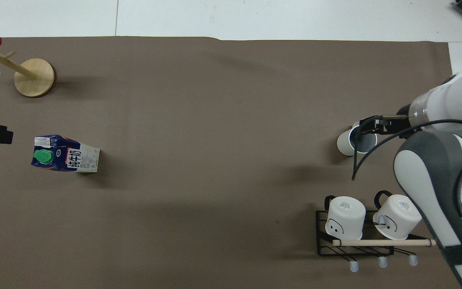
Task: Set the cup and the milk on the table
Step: 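Reach the right gripper down to the white mug's rim and grasp it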
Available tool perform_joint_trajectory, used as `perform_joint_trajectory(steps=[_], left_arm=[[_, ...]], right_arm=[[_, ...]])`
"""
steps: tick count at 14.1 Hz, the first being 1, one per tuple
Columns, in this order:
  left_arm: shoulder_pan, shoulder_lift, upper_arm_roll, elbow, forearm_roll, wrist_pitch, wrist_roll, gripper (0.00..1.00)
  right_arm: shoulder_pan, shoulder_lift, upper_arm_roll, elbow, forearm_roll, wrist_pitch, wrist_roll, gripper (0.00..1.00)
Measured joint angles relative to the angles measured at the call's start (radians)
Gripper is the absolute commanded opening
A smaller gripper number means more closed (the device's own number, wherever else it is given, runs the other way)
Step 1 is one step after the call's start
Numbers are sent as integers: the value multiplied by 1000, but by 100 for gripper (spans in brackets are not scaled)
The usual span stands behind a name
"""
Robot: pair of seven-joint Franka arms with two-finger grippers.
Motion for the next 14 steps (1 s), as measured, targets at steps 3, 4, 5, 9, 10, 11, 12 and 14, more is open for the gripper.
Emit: perform_joint_trajectory(steps=[3, 4, 5, 9, 10, 11, 12, 14], left_arm=[[0, -1, 0, -2, 0, 1, 0, 100], [0, -1, 0, -3, 0, 1, 0, 100], [0, -1, 0, -3, 0, 1, 0, 100], [0, -6, 0, -9, 0, 0, 0, 100], [0, -11, 0, -18, 0, 0, 0, 100], [-1, -15, -1, -25, 0, 0, 0, 100], [-1, -19, -1, -31, 0, 0, 0, 100], [-3, -23, -1, -35, 0, 0, 0, 100]], right_arm=[[0, 52, 0, -30, 0, 88, 35, 100], [0, 61, 0, -40, 0, 104, 38, 100], [0, 71, 0, -48, 0, 116, 45, 100], [23, 118, 2, -63, 0, 180, 74, 100], [28, 125, 2, -75, 0, 186, 75, 100], [28, 129, 2, -93, 0, 201, 75, 100], [28, 130, 2, -113, 0, 216, 75, 100], [27, 130, 2, -140, 0, 234, 75, 100]])
